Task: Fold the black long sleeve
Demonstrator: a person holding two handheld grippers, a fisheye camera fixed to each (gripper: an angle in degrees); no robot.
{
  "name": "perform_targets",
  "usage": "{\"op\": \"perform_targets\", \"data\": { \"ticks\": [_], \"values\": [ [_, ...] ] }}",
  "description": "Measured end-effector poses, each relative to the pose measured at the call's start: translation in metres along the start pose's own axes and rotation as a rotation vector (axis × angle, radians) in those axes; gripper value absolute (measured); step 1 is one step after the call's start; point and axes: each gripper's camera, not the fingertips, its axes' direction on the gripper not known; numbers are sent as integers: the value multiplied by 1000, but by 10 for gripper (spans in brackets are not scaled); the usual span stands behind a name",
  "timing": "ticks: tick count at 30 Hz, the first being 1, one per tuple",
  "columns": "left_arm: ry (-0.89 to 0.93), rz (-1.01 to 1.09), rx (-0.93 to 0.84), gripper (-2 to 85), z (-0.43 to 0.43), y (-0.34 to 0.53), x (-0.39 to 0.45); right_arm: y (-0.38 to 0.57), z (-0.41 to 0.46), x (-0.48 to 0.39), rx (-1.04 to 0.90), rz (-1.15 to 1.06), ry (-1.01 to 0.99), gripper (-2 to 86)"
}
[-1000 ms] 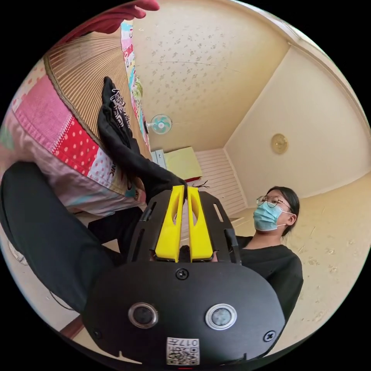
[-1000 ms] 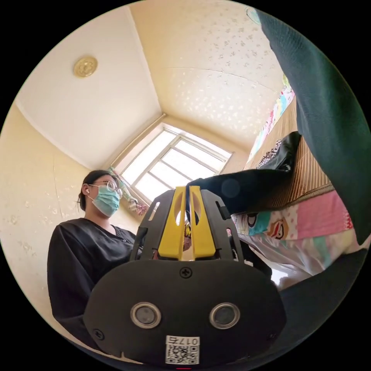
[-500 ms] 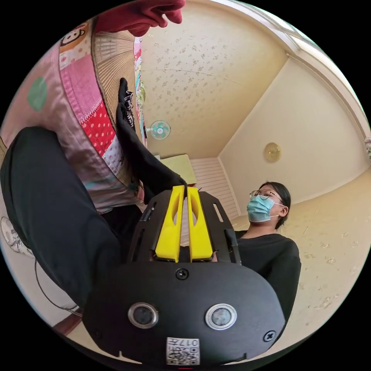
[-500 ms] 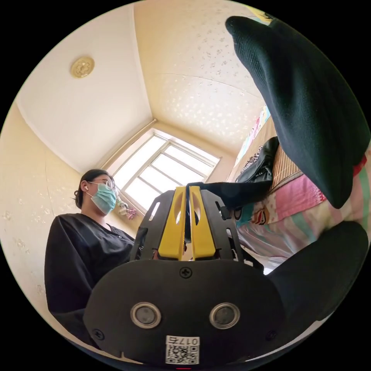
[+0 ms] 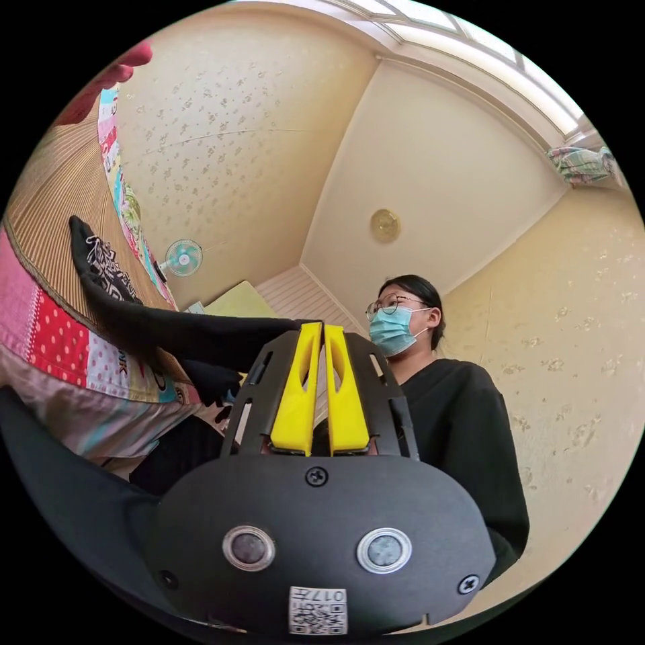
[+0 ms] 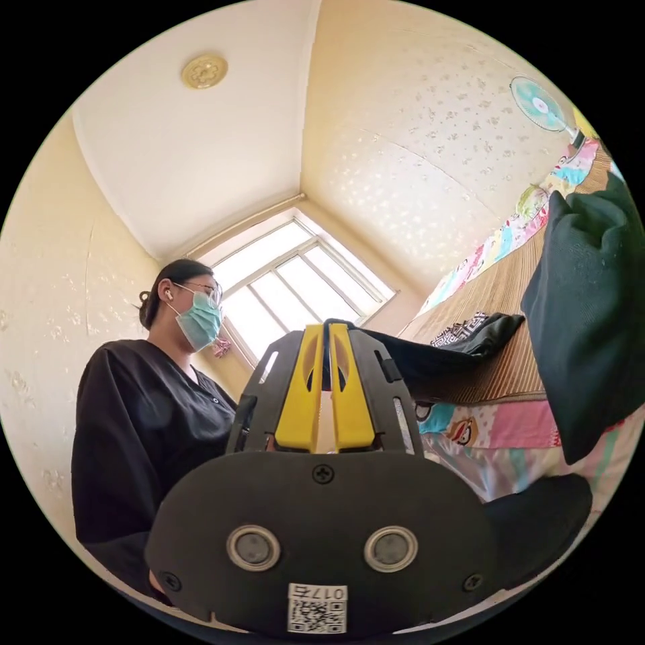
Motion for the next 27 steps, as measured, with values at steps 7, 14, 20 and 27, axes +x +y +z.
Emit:
{"op": "perform_targets", "data": {
  "ticks": [7,14,20,27],
  "values": [
    [101,69,-21,-10,-8,14,-5,33,33,8,-65,-160,-32,14],
    [25,-86,37,-9,-7,-39,-114,17,113,109,-28,40,372,10],
    [-158,-171,112,-9,-5,-137,-202,-14,198,185,-20,30,625,11],
    [-392,-219,176,-8,-13,-216,-326,-25,303,330,-167,135,842,16]
  ]
}}
